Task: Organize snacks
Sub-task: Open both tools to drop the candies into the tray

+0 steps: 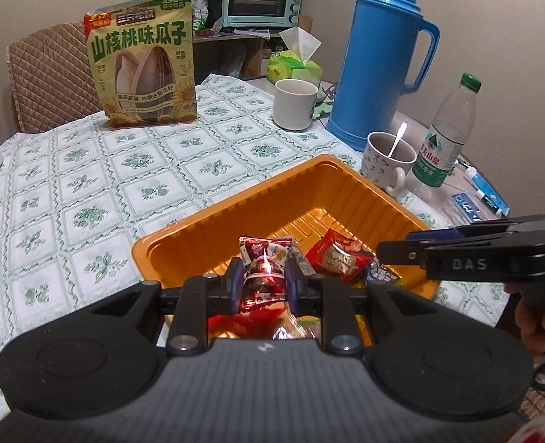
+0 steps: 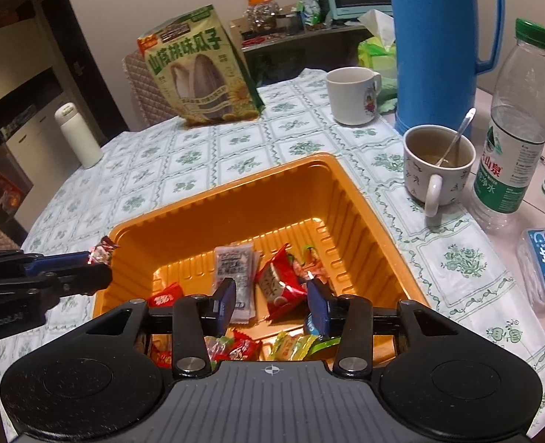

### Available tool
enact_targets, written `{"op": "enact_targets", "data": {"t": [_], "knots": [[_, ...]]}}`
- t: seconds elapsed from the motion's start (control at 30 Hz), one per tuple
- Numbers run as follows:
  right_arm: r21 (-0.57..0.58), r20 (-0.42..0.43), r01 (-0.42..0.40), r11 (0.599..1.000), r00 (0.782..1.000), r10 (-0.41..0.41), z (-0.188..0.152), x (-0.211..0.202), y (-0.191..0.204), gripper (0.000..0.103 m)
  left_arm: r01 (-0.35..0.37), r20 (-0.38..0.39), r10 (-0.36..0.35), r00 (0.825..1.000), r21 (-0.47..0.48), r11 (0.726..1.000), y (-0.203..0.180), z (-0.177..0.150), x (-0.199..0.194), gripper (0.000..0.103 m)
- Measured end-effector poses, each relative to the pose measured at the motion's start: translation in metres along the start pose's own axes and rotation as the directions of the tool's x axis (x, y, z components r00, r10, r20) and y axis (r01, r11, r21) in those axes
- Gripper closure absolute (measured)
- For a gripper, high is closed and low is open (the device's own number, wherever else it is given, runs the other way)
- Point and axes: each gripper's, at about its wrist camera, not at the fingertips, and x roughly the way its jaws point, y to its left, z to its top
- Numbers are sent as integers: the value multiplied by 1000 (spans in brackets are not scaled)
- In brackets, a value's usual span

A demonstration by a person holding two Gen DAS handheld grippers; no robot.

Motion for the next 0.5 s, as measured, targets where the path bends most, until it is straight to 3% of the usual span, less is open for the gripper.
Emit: {"op": "enact_targets", "data": {"t": [0.37,0.43,0.5], "knots": [[45,18,17,999,1000,-18,2,-7,-11,57,-23,-1,23,1000,11,1000,1,14,25,80],[50,25,17,999,1000,-18,1,-10,-13,55,-33,-1,33,999,6,999,2,14,25,77],[53,35,18,998,999,-19,0,-13,-14,45,-42,-3,42,999,-7,999,3,13,22,74]]}}
